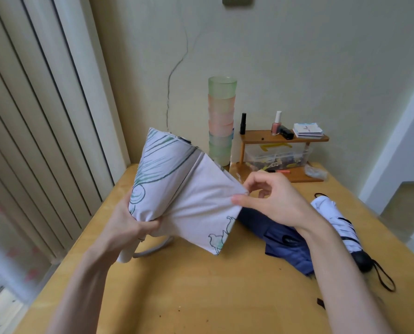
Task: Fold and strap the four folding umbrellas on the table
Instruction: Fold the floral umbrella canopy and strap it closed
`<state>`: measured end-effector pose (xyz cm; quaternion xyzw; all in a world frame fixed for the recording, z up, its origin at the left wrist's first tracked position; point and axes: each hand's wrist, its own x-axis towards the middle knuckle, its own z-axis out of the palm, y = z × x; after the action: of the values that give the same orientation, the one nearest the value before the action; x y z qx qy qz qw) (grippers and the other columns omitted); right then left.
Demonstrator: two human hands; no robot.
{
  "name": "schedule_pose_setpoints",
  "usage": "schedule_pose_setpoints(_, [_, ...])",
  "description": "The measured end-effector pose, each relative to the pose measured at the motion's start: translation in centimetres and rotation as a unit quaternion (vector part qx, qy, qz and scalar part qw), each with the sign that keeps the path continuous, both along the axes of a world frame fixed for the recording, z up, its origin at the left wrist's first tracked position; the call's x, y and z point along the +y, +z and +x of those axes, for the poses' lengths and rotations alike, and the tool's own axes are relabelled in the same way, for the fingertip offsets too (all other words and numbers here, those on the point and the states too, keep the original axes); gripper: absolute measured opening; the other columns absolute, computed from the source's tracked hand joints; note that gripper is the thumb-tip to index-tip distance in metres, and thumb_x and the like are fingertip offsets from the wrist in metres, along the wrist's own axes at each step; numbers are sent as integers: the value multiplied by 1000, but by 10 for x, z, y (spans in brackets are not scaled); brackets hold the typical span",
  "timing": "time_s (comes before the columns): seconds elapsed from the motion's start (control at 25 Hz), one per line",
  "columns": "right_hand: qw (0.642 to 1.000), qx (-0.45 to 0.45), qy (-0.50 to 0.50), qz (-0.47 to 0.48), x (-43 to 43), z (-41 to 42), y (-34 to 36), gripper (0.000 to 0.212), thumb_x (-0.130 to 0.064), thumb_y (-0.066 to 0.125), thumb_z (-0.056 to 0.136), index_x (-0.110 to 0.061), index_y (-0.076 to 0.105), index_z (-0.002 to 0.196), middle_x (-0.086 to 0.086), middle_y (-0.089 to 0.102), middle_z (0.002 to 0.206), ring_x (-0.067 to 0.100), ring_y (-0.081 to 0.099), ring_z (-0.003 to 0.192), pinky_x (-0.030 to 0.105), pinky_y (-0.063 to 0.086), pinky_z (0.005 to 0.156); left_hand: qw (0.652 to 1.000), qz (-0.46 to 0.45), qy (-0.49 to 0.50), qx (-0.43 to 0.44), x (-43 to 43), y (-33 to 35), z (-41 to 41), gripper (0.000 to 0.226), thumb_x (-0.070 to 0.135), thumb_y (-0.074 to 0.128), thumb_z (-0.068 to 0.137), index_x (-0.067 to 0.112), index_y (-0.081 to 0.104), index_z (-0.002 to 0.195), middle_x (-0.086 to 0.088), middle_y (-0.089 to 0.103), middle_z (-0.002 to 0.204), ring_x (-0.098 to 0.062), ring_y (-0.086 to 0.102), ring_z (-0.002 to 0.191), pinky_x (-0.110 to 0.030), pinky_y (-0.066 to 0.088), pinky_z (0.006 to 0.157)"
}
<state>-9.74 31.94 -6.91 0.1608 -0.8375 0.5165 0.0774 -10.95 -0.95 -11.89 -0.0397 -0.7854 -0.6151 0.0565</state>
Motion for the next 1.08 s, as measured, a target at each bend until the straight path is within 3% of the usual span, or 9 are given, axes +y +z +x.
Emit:
schedule_pose_setpoints(0.12, [991,2,25,-134,3,-2,-5,14,-12,87,81,-14,74,86,-7,75,89,8,71,92,23,55,85,1000,10,25,9,7,-2,-3,57,3,82,61,25,58,109,15,63,62,-9,52,48,-26,48,45])
schedule_pose_setpoints(0.24, [993,0,52,-108,-7,-1,-7,22,9,71,93,-12,73,99,-6,78,104,13,74,107,28,56,93,999,16,39,14,13,-4,-2,59,2,83,61,30,58,108,15,67,66,-10,55,50,-28,51,46])
schedule_pose_setpoints(0.32, [997,2,61,-36,-12,-1,-5,19,-5,73,97,-18,73,110,-5,76,108,15,73,104,30,56,88,999,28,40,19,14,-3,-1,59,10,79,56,30,59,107,12,67,68,-11,55,52,-27,51,46])
schedule_pose_setpoints(0.4, [999,32,28,-4,-12,-2,-4,8,-24,76,98,-16,76,97,-4,76,91,15,72,86,35,56,80,998,23,41,30,12,-3,-1,62,6,82,56,29,59,109,10,67,70,-12,55,52,-27,50,45])
schedule_pose_setpoints(0.44, [998,55,-9,-8,-11,-4,-5,16,-28,77,97,-14,77,89,-5,75,82,16,71,78,37,57,77,999,15,40,32,11,-2,-1,66,-1,86,60,29,59,112,8,69,74,-13,56,54,-27,51,46])
schedule_pose_setpoints(0.56, [993,77,-63,-71,-8,-8,-5,7,-20,85,88,-14,81,91,-2,80,85,19,75,80,35,62,81,999,5,42,25,7,-3,-3,68,-13,84,69,24,58,120,6,69,76,-16,56,55,-28,51,47])
schedule_pose_setpoints(0.68, [987,35,-50,-145,-6,-7,-7,23,-17,91,79,-14,74,94,-1,76,85,13,71,78,26,61,79,999,27,39,21,10,-2,-2,62,7,82,56,23,60,112,11,68,69,-12,58,55,-26,52,47])
schedule_pose_setpoints(0.84, [989,-6,-6,-148,-9,-5,-7,35,1,84,85,-12,67,113,7,80,97,23,79,89,31,63,81,999,43,20,18,14,0,1,59,14,79,55,29,62,109,11,73,77,-8,65,61,-24,55,51])
schedule_pose_setpoints(1.08, [973,22,-95,-209,-10,-6,-3,45,0,84,85,-22,75,123,14,78,95,16,76,87,23,59,82,997,69,40,21,16,-1,0,58,18,79,59,21,64,115,9,77,87,-5,70,70,-21,56,57])
